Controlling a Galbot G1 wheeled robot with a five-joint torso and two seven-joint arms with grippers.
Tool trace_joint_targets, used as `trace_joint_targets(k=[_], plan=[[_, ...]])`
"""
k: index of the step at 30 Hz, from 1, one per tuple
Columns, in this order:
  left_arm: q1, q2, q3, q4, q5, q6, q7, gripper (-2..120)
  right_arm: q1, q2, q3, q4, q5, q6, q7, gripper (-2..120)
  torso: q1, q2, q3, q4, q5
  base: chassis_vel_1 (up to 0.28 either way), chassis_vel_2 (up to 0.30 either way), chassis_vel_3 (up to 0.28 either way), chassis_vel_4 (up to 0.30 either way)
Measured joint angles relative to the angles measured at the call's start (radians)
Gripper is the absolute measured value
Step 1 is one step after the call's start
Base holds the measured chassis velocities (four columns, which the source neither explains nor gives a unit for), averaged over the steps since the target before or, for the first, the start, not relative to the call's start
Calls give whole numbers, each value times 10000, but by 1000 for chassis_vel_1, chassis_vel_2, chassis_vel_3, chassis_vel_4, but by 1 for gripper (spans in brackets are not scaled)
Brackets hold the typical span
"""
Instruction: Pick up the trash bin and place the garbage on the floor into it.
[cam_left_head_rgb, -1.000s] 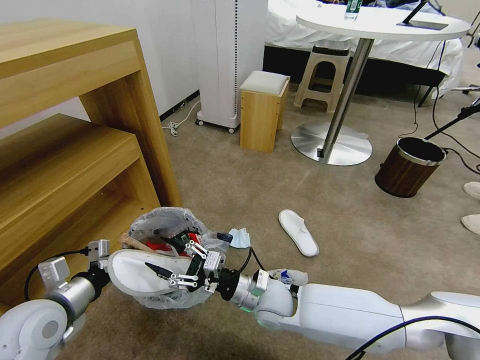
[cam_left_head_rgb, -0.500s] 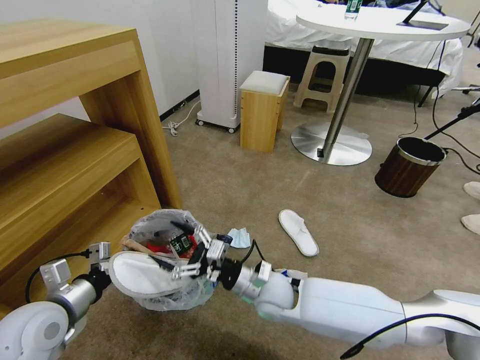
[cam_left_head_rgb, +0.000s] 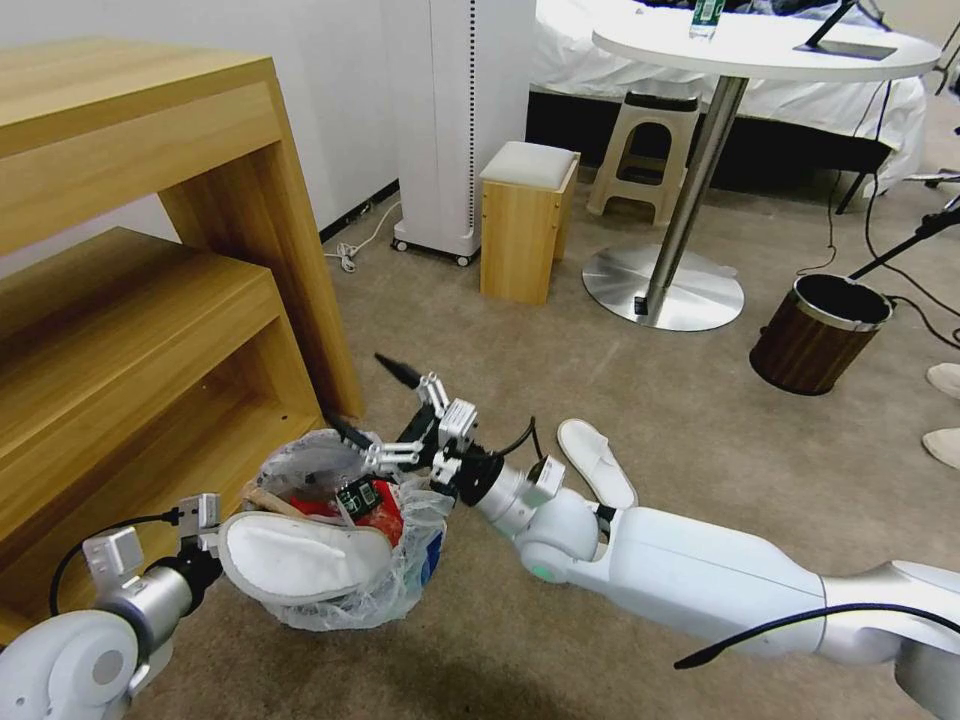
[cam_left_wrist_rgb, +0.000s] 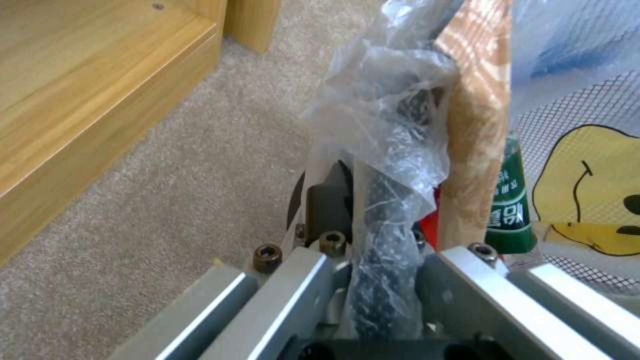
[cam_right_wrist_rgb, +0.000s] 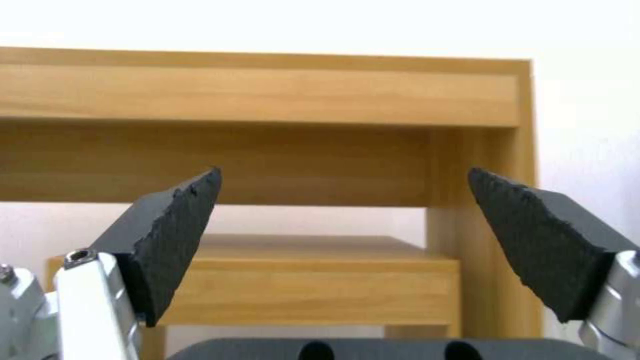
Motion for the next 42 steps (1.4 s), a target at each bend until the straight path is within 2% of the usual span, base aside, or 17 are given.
trace_joint_targets(k=[5,11,12,19,24,34,37,42], plan=[[11,14,-31,-16,-3,-1,-1,0,-129,-299,393,4,-4,-22,-23,96,0,0,0,0,-1,0,0,0,0],[98,144,-227,-123,-119,-7,-26,0,-940,-1151,1782,-599,-416,-193,239,100,-1,0,0,-1,3,0,0,0,0],[98,144,-227,-123,-119,-7,-26,0,-940,-1151,1782,-599,-416,-193,239,100,-1,0,0,-1,3,0,0,0,0],[144,153,-279,-280,-171,-8,-87,0,-2267,-2109,3436,-1581,-1075,-156,650,100,-1,-1,0,-2,3,0,0,0,0],[227,139,-340,-335,-114,-18,-101,0,-2934,-2642,4147,-2008,-1325,-171,1000,100,-2,0,0,-1,2,0,0,0,0],[466,145,-564,-490,40,-153,-27,0,-4106,-2909,5350,-2965,-1985,107,1381,100,-2,0,0,0,3,0,0,0,0],[547,159,-593,-559,36,-168,-18,0,-4645,-2914,5866,-3406,-2436,502,1371,100,-2,0,-1,-1,2,0,0,0,0],[552,173,-593,-588,25,-191,-6,0,-5296,-2955,6519,-3509,-2832,741,1455,100,-2,0,-1,0,0,0,0,0,0]])
